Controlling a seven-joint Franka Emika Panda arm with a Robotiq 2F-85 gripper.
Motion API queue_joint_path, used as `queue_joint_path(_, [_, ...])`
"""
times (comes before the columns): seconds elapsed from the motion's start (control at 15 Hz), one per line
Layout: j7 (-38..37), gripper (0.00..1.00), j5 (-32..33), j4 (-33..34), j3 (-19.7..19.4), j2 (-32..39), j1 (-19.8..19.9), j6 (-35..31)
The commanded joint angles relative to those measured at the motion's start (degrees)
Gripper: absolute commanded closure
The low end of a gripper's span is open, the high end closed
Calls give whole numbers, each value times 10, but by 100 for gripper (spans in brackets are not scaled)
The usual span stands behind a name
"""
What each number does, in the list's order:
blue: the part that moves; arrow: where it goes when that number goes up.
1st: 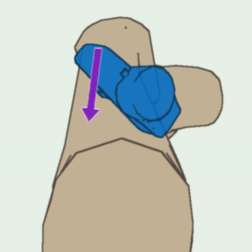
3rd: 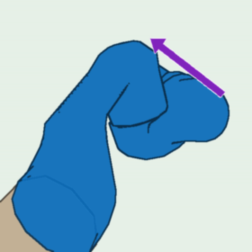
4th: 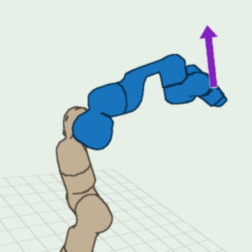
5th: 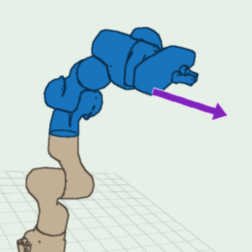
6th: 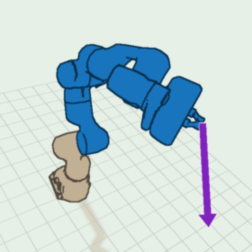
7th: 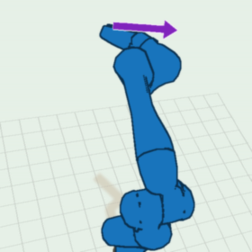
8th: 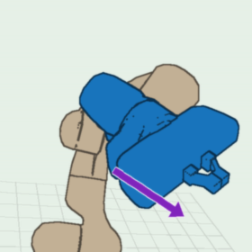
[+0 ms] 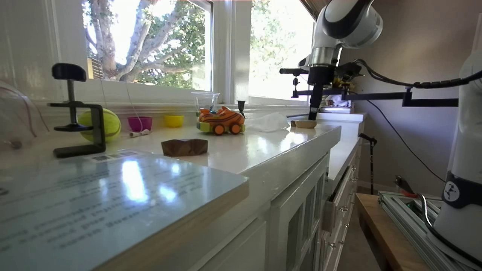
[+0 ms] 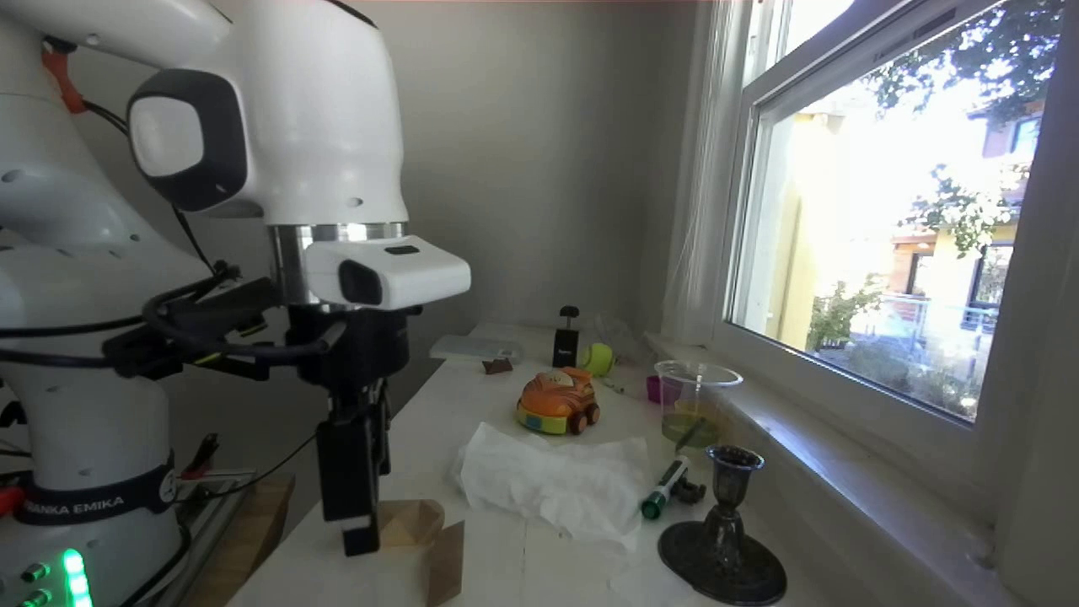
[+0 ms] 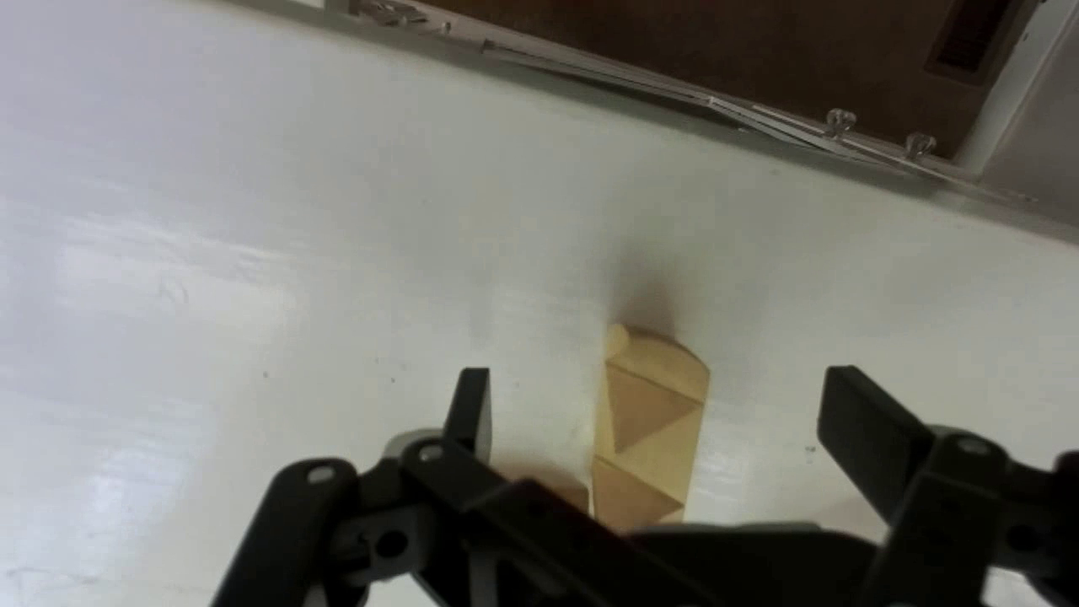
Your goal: Pick up the wooden block on the right and put it inside the plastic cup
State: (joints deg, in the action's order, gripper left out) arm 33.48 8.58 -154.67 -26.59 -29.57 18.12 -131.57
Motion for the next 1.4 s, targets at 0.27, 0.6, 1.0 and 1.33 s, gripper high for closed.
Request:
queue_joint_path(0.27, [7, 0, -22, -8, -18, 23, -1, -48])
queue_joint_path(0.6, [10, 0, -52, 1, -12, 48, -39, -82])
queue_joint_path(1.0, [5, 47, -61, -1, -6, 50, -45, -88])
queue_joint_path(1.33, [-2, 84, -50, 10, -1, 45, -35, -85])
